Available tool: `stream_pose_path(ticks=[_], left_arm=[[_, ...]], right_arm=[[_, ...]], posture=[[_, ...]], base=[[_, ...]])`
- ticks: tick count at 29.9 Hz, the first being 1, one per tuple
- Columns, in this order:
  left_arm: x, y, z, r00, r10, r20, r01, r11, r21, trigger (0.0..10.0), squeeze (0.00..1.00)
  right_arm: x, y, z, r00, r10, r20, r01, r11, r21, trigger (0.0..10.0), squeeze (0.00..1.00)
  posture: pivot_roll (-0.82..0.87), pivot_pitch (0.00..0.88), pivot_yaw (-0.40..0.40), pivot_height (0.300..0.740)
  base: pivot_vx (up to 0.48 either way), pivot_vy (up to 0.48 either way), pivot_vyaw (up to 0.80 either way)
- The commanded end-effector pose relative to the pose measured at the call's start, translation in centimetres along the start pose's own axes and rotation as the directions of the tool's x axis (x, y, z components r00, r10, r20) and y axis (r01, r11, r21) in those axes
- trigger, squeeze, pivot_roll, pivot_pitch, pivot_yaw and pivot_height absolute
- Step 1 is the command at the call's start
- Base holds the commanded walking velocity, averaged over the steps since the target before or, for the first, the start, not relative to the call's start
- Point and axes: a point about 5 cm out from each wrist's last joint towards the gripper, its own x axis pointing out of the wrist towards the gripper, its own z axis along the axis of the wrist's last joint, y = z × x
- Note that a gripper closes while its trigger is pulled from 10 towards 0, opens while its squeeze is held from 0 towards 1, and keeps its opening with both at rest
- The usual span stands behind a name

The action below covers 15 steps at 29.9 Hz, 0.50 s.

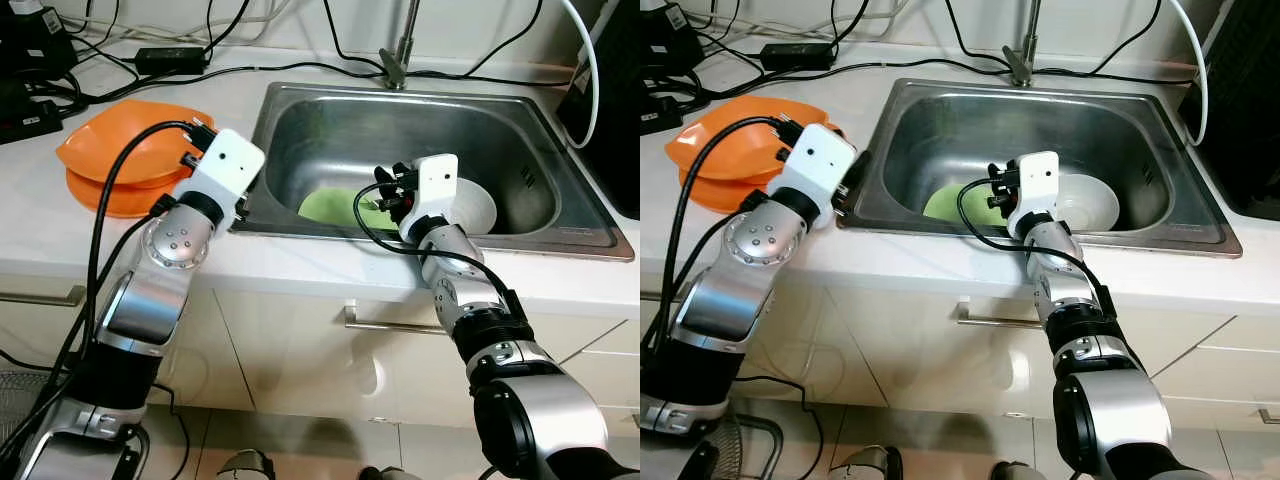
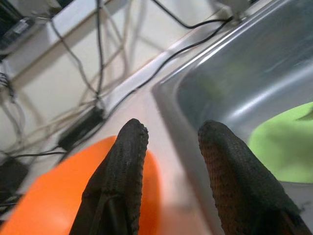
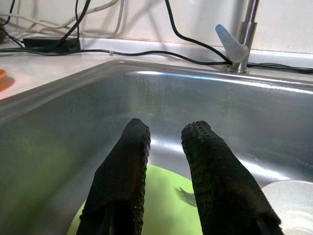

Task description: Kitchen organization

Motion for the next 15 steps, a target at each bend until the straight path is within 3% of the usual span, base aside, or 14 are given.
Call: stream_pose_path(ticks=[1, 15], left_arm=[[0.2, 0.4, -0.2, 0.999, 0.025, -0.024, -0.024, 0.999, 0.031, 10.0, 0.00], [0.3, 2.5, -2.4, 0.976, 0.145, -0.165, -0.119, 0.980, 0.158, 10.0, 0.00]], right_arm=[[-0.3, -0.2, -0.3, 1.000, -0.013, -0.007, 0.013, 1.000, 0.018, 10.0, 0.00], [-0.4, 0.4, -0.5, 1.000, -0.004, -0.014, 0.005, 1.000, 0.027, 10.0, 0.00]], posture=[[0.11, 0.093, -0.014, 0.740], [0.12, 0.092, -0.015, 0.740]], base=[[0.000, 0.000, 0.00], [0.000, 0.000, 0.00]])
